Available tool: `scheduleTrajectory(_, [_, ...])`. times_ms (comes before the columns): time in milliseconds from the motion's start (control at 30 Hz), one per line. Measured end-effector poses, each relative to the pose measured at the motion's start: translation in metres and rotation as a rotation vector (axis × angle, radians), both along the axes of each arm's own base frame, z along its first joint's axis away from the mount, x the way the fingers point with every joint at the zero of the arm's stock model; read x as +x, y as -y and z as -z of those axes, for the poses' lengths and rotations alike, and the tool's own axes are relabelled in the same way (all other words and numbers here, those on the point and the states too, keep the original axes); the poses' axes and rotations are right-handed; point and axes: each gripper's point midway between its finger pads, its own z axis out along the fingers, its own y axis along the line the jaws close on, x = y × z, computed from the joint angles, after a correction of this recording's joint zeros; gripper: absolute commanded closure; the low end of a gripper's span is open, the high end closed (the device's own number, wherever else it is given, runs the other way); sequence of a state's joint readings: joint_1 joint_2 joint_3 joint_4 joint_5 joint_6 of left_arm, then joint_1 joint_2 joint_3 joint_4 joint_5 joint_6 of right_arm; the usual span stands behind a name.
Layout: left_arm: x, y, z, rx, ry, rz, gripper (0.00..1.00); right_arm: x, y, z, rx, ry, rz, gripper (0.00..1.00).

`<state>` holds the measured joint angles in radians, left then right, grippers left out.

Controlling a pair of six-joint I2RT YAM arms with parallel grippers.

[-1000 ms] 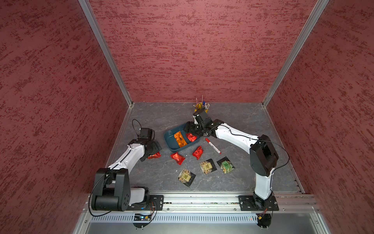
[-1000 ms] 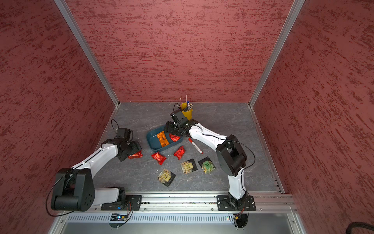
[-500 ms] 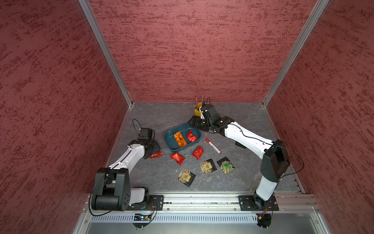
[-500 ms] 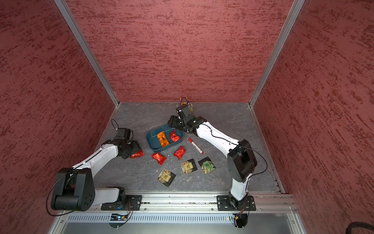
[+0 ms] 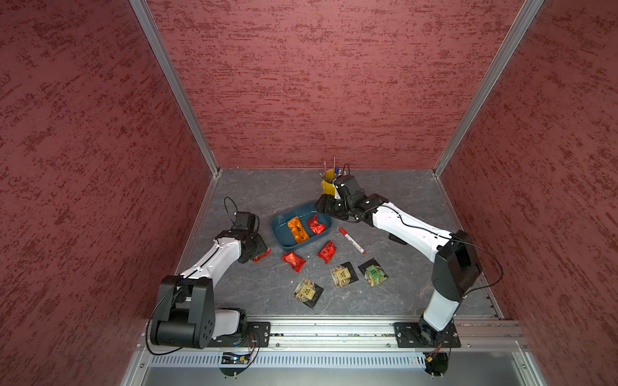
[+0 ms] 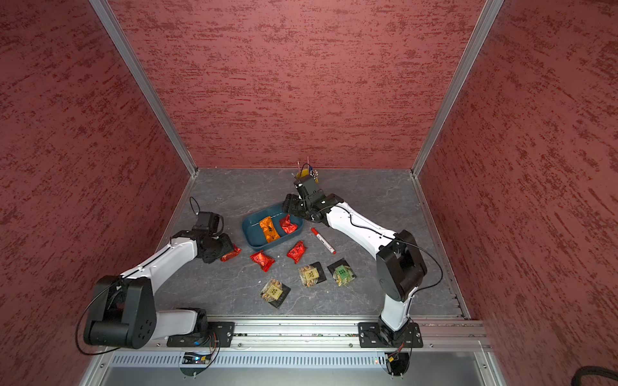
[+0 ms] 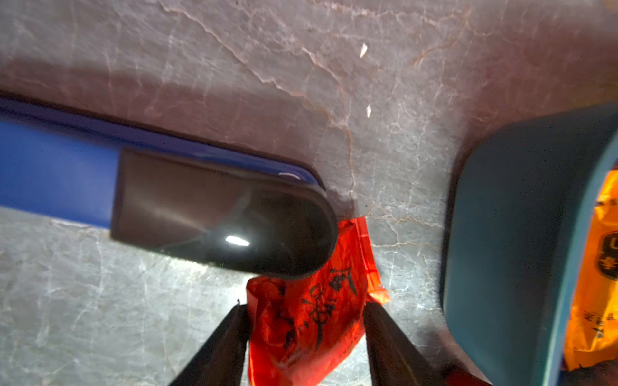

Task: Put the tea bags into the storage box
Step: Pick up the tea bag from the center of the board.

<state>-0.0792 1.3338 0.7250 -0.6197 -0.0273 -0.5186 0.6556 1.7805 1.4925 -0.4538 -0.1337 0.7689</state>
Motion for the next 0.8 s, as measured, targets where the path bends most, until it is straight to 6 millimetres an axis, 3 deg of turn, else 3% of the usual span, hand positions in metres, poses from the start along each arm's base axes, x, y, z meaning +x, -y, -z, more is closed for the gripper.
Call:
scheduleTrajectory(400, [0.009, 0.010, -0.002, 0.041, -0.018, 0.047, 0.62, -0.003, 0.015, -0.005, 0.002, 0.005, 0.020, 0.30])
scheduleTrajectory(800, [0.009, 0.012, -0.017, 0.054, -0.005, 0.056, 0.70, -0.008, 0.055, -0.027, 0.006, 0.049, 0.089, 0.30])
